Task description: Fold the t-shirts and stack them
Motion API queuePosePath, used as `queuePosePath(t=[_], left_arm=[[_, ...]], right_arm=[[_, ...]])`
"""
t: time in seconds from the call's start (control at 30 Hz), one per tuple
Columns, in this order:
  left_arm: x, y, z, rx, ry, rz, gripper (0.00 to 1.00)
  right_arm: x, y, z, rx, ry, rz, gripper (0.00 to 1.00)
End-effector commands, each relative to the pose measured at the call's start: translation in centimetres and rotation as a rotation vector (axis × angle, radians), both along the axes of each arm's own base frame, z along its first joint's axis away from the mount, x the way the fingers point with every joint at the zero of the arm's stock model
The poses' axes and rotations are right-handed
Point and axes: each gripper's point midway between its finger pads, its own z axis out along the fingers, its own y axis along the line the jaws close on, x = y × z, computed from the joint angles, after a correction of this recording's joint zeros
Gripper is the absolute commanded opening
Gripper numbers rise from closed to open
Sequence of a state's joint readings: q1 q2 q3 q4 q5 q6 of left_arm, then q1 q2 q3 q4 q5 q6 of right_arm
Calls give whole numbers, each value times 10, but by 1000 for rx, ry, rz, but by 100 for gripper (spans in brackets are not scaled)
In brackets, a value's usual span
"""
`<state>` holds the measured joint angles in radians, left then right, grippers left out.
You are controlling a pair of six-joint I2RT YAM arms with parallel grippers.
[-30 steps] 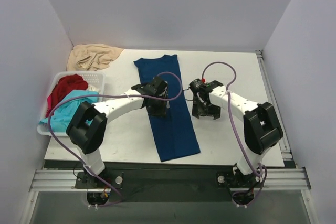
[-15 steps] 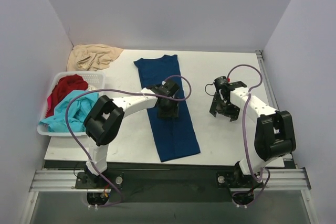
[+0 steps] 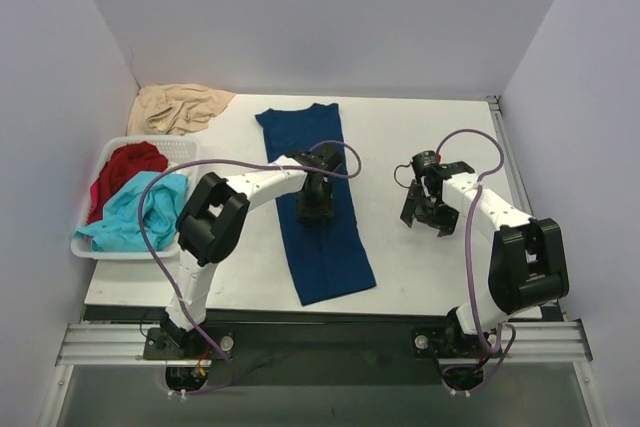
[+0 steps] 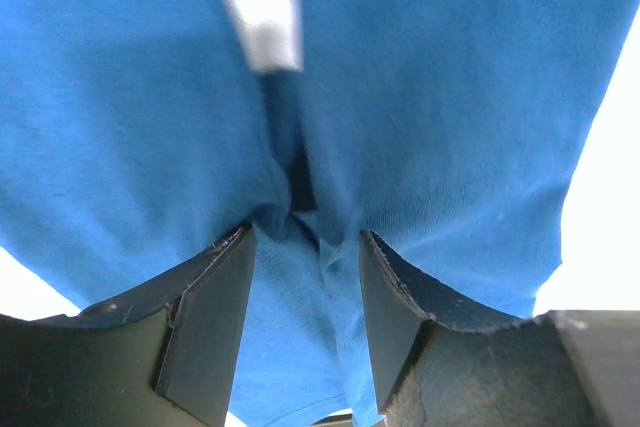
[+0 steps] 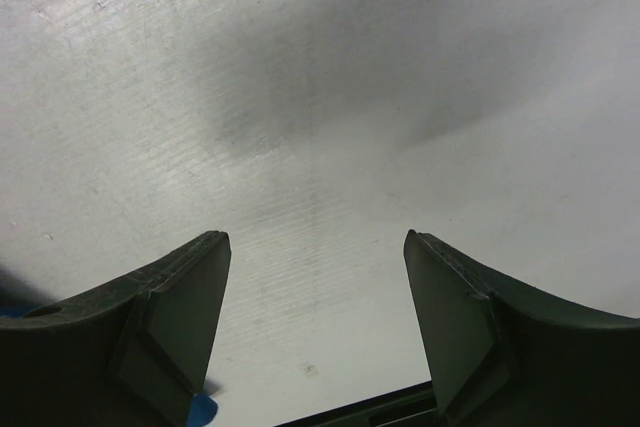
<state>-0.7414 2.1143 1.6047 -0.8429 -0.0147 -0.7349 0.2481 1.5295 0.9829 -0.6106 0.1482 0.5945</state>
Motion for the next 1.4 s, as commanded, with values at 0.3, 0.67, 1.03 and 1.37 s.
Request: queuePosePath(t=[0.3,0.67,1.03,1.37], left_arm=[[60,71,-25,176,37,18,57],[42,70,-21,132,41,-174,57],[-4,63,-9,-14,-11,-276,57],[10,69,97,-125,-278,-125,62]], right_arm=[[2,4,6,28,-9,-18,70],[-4,10,4,35,-3,-4,70],[-2,34,3,13,-13,71,69],[-7,94,21,-18,-77,245,69]])
